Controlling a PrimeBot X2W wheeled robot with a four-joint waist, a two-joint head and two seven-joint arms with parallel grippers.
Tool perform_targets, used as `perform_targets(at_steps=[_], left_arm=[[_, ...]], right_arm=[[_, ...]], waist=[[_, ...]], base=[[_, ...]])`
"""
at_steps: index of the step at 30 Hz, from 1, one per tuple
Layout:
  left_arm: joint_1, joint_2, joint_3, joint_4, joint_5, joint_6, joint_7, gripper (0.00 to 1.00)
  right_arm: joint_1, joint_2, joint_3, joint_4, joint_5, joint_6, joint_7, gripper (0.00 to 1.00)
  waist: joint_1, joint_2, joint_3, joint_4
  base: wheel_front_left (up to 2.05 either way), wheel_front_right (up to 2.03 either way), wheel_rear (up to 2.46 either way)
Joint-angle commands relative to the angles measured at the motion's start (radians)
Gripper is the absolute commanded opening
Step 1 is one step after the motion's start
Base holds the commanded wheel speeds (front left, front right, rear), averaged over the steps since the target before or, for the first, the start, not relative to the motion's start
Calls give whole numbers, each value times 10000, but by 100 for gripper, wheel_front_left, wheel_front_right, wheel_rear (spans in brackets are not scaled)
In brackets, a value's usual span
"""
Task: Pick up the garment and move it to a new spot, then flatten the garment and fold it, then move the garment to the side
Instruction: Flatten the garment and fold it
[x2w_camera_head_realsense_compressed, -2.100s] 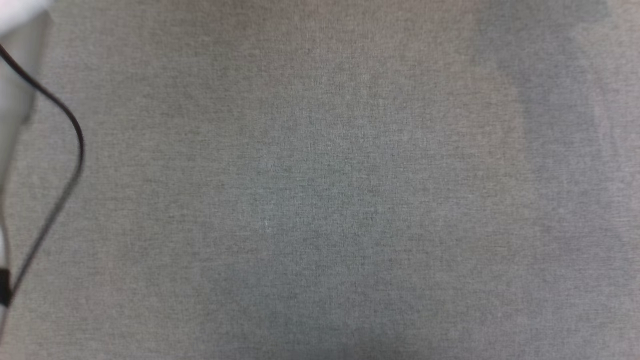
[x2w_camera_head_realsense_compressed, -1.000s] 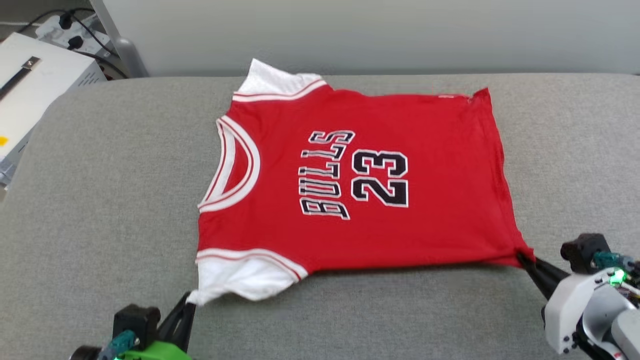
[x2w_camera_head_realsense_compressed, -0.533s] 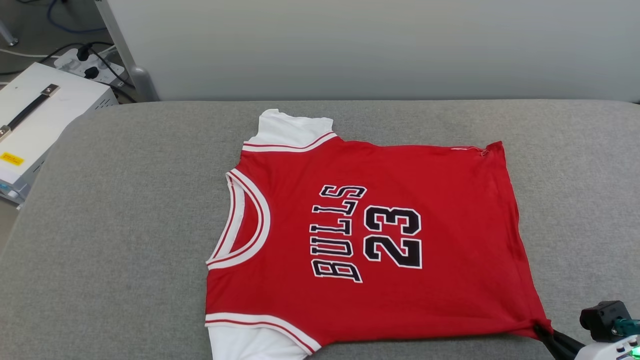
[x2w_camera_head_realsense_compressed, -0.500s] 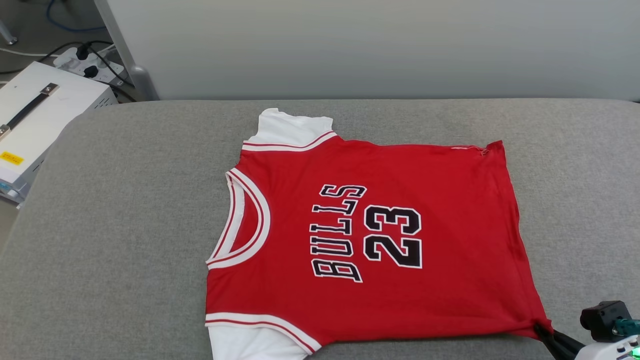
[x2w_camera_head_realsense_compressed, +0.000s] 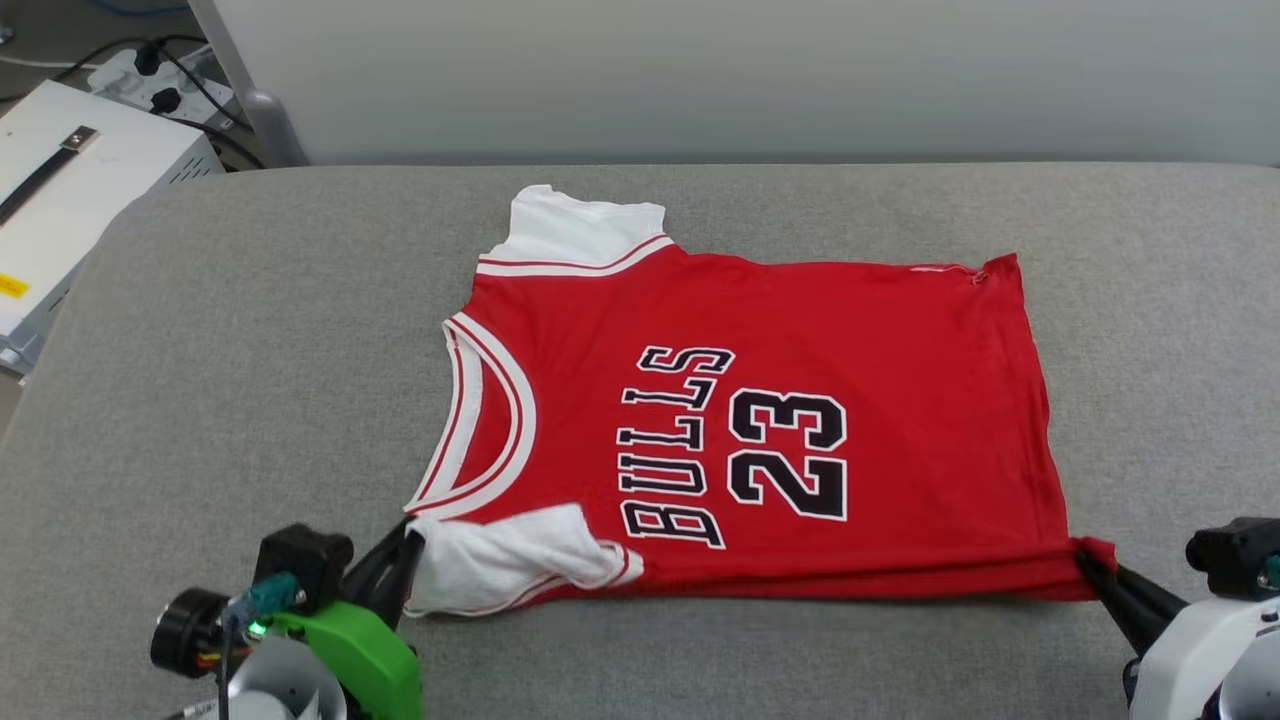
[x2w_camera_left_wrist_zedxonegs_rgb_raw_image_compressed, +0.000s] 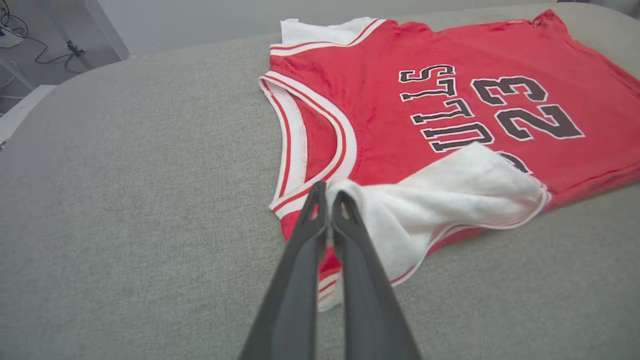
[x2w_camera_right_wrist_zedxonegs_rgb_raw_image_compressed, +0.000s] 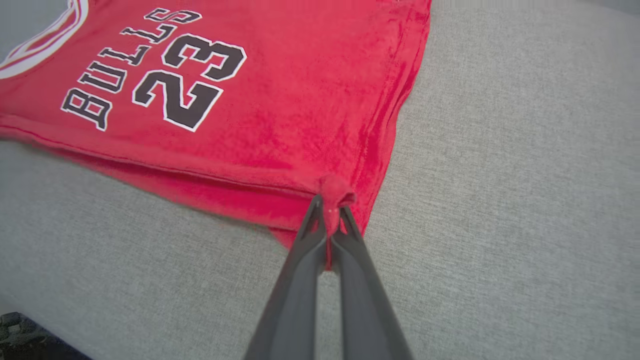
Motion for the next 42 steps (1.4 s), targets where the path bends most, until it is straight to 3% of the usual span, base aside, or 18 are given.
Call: perform_targets(at_steps=[1,10,17,34,35,36,37,42], left_arm=[[-490,89,74,79,159,-137,80,0],[-2600,17,128,1094,650,-893,552,0],[-3815,-356,135,2470,781,-1490,481,0],[-4618,-1547,-431,6046,725,-2681,104,0],[-4638,-1612,-413,6175,696,-2706,12,34],[-4696,-1663,-424,6323,732,-2715,-100,100],[-4740,-1709,-414,6409,729,-2745,-203,100],[-5082,-1744,-218,6609,656,-2878,-712,100]], right_arm=[[-314,46,-114,-90,83,-7,56,0],[-1660,198,-122,13,234,-7,322,0],[-2737,235,124,550,331,-7,282,0],[-4037,241,1309,2077,510,-7,-86,0],[-4044,255,1327,2129,583,-7,-137,18],[-4045,252,1314,2195,647,-7,-196,45],[-4046,228,1290,2227,650,-7,-262,100],[-3852,80,1073,2118,723,-7,-594,100]], waist=[[1,38,291,-147],[1,38,1473,-532],[1,38,2262,-693],[1,38,2670,-634],[1,38,2623,-615],[1,38,2539,-576],[1,38,2468,-543],[1,38,1945,-340]], base=[[0,0,0],[0,0,0],[0,0,0],[0,0,0],[0,0,0],[0,0,0],[0,0,0],[0,0,0]])
